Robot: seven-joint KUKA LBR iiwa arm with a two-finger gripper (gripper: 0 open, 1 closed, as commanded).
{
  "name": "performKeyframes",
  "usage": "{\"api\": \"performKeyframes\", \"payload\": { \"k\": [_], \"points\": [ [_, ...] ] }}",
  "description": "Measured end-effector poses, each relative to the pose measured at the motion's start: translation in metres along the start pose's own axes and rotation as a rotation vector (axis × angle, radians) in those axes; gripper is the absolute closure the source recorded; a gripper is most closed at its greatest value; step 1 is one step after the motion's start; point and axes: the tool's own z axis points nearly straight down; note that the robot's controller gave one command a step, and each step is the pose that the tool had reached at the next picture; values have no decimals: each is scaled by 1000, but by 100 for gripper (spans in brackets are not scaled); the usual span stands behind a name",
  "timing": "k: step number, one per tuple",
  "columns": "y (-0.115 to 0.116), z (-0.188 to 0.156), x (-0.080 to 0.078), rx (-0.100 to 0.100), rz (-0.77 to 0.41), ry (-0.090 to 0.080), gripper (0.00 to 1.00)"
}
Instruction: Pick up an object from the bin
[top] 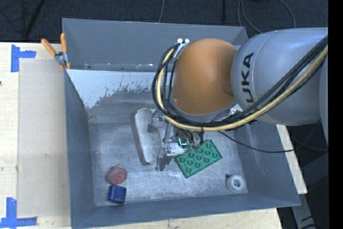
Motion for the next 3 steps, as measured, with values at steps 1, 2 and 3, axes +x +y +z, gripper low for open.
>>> {"api": "performKeyframes", "payload": {
  "k": [1, 2, 3],
  "points": [
    [-111, 86, 24, 4, -33, 0, 0],
    [-155, 123, 17, -6, -50, -19, 0],
    [-155, 121, 17, -4, -48, -17, 100]
  ]
}}
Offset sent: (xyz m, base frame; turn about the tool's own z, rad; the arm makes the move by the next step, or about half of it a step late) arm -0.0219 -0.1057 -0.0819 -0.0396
